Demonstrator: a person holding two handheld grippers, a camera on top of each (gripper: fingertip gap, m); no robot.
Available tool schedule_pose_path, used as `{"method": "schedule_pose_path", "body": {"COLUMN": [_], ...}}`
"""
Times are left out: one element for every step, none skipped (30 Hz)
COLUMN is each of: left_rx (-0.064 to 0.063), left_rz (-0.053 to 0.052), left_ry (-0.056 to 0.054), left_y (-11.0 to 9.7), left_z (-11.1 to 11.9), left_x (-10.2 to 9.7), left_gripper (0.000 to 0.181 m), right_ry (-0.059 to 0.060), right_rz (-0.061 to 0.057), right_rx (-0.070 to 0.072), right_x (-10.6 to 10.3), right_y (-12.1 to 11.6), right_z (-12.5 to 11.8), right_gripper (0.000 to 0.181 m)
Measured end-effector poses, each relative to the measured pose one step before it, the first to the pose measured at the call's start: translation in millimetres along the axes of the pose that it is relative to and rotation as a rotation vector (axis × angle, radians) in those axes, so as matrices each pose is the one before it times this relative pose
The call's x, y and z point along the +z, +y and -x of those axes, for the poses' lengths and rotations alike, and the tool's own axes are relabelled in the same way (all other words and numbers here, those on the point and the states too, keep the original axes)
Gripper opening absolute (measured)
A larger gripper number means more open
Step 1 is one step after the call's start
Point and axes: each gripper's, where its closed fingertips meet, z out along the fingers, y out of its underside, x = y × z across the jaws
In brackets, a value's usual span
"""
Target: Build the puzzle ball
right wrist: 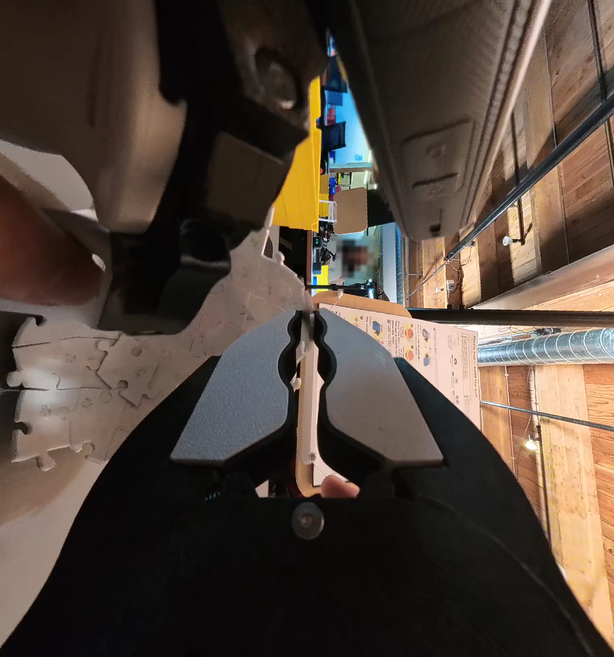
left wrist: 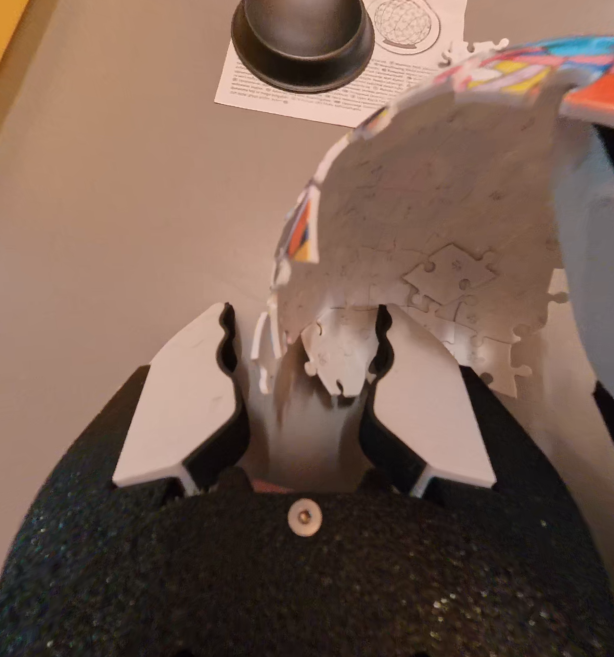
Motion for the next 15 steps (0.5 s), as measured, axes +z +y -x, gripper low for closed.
{"method": "schedule_pose_path", "body": {"left_rx": [-0.0103, 0.0022, 0.0047, 0.0010, -0.0035, 0.0019, 0.0047, -0.0004, 0.0030, 0.0060, 0.0004, -0.0034, -0.0004, 0.0018, 0.0051], "left_rz": [0.0007, 0.0013, 0.0013, 0.0008, -0.0053, -0.0029, -0.0034, -0.0003, 0.0014, 0.0006, 0.0019, 0.0032, 0.0009, -0.0003, 0.0000], "left_ry": [0.0002, 0.0021, -0.0048, -0.0035, -0.0032, -0.0054, -0.0063, -0.0029, 0.0013, -0.0038, -0.0066, -0.0016, 0.0009, -0.0029, -0.0001], "left_y": [0.24, 0.20, -0.11, -0.50, -1.21, -0.51, -0.43, -0.48, -0.11, -0.06, 0.06, 0.56, 0.50, 0.22, -0.08], "left_z": [0.89, 0.38, 0.86, 0.50, 0.23, 0.52, 0.40, 0.19, -0.24, 0.47, 1.15, 0.55, 0.23, 0.60, -0.03], "left_x": [-0.73, -0.17, 0.18, -0.04, -0.10, 0.63, 1.11, 0.59, 0.34, 0.11, -0.11, -0.11, -0.03, 0.04, 0.09], "left_gripper": [0.075, 0.075, 0.077, 0.077, 0.077, 0.076, 0.079, 0.080, 0.079, 0.080, 0.082, 0.083, 0.083, 0.084, 0.084], "right_ry": [0.0004, -0.0005, -0.0030, -0.0031, -0.0044, -0.0029, -0.0030, -0.0029, -0.0015, -0.0020, -0.0002, -0.0017, -0.0017, -0.0010, -0.0006], "right_rz": [0.0001, 0.0015, 0.0004, 0.0013, -0.0002, -0.0018, -0.0010, 0.0025, 0.0024, -0.0021, -0.0010, 0.0000, -0.0011, -0.0015, 0.0001], "right_rx": [-0.0010, 0.0000, 0.0032, 0.0011, -0.0003, 0.0005, 0.0000, -0.0025, -0.0037, -0.0023, -0.0019, -0.0007, 0.0005, -0.0005, -0.0008], "right_x": [0.40, 0.34, 0.39, 0.35, 0.38, 0.31, 0.40, 0.31, 0.37, 0.24, 0.16, 0.09, -0.08, -0.02, 0.11], "right_y": [0.37, 0.63, 0.25, 0.23, -0.14, -0.25, -0.32, -0.03, 0.04, -0.54, -0.39, -0.27, -0.42, -0.46, -0.25], "right_z": [-0.06, 0.02, 0.18, -0.16, 0.13, 0.00, 0.17, 0.27, -0.01, 0.19, -0.01, 0.18, 0.08, 0.21, 0.32], "right_gripper": [0.006, 0.006, 0.006, 0.006, 0.006, 0.006, 0.006, 0.006, 0.006, 0.006, 0.006, 0.006, 0.006, 0.006, 0.006]}}
